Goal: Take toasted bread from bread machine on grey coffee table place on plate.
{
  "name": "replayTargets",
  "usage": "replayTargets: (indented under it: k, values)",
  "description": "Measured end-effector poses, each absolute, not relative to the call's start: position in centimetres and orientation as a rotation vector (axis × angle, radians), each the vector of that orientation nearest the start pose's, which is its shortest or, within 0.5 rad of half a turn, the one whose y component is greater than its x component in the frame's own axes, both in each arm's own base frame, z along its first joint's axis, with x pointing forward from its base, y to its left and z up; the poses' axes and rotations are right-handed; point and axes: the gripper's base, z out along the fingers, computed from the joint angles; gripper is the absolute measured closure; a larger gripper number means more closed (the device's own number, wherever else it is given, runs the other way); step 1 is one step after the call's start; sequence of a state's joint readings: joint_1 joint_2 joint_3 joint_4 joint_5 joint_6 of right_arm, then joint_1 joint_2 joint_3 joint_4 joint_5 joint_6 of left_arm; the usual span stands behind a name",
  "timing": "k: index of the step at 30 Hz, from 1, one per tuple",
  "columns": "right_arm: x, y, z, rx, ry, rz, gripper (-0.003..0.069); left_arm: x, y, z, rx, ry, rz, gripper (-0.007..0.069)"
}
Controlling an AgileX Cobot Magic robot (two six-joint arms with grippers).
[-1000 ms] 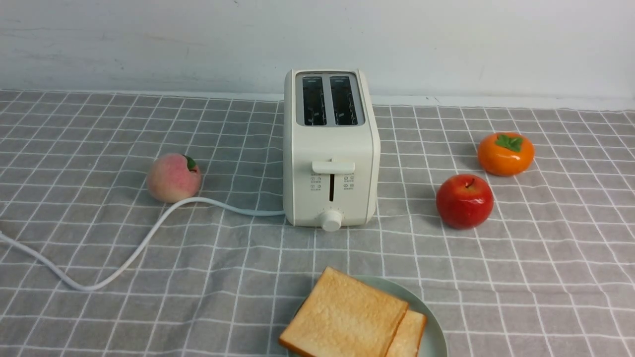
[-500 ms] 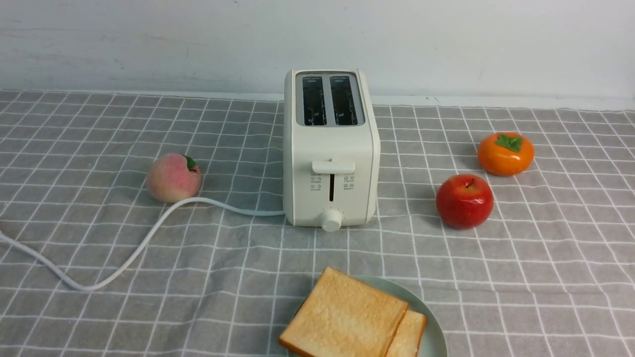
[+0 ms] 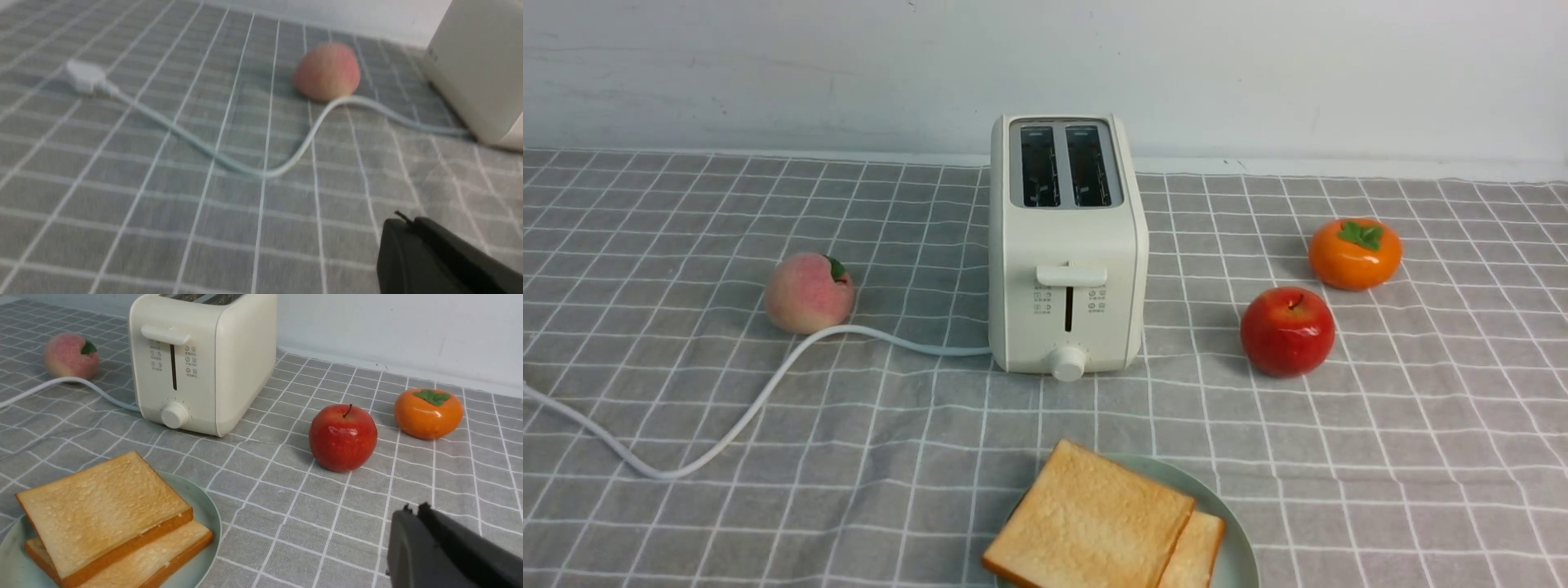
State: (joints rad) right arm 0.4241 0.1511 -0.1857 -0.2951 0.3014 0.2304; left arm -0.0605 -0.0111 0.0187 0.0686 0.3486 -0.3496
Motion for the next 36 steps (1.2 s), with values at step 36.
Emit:
replayTargets:
  k: [36]
  values:
    - [5.7,1.65,24.18,-0.336,1.688,0.196,0.0592,5.2,-0.06,16.81,-0.182,1.894,-0.173,0.0608]
